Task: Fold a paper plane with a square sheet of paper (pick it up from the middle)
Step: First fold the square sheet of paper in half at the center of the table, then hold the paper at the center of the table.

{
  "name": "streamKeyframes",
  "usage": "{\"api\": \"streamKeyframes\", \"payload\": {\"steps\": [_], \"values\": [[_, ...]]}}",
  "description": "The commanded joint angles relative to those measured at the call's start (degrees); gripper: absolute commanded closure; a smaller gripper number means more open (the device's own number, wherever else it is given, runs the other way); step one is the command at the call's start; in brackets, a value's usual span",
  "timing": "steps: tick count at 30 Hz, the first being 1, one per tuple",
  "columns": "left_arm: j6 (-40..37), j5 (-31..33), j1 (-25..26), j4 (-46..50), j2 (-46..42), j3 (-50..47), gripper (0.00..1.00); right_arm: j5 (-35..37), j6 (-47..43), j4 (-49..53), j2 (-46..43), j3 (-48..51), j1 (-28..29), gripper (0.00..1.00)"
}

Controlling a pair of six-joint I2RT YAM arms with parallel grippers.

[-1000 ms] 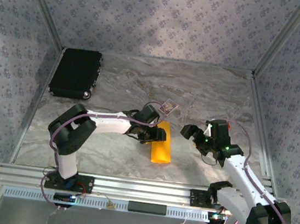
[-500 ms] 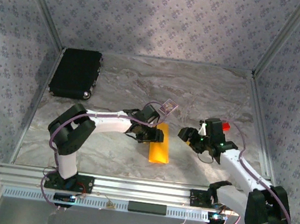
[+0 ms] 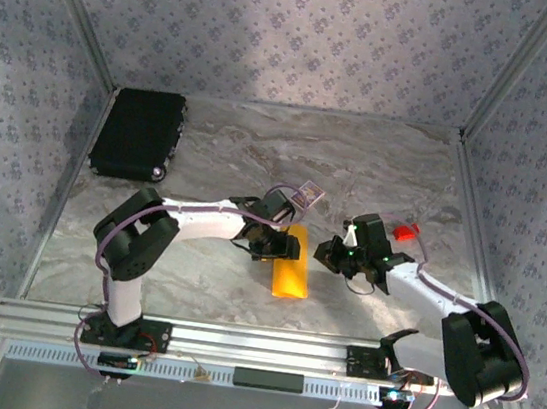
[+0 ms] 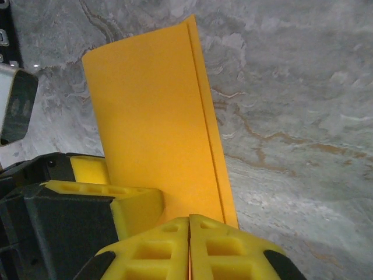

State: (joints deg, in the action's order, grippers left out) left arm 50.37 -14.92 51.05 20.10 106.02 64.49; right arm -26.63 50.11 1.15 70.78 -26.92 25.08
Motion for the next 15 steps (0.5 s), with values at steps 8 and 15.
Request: {"api": "streamKeyframes", "payload": {"steps": [8,15], "values": [[-0.5,3.7,1.4,5.1,4.6,0.9,0.35,-0.3,4.0,-7.7,7.2,0.1,4.0,1.0],[-0.5,3.8,1.5,5.2,4.8,1.2,0.35,-2.4,4.0,-10.8,11.9,0.0,4.6,1.0]]}}
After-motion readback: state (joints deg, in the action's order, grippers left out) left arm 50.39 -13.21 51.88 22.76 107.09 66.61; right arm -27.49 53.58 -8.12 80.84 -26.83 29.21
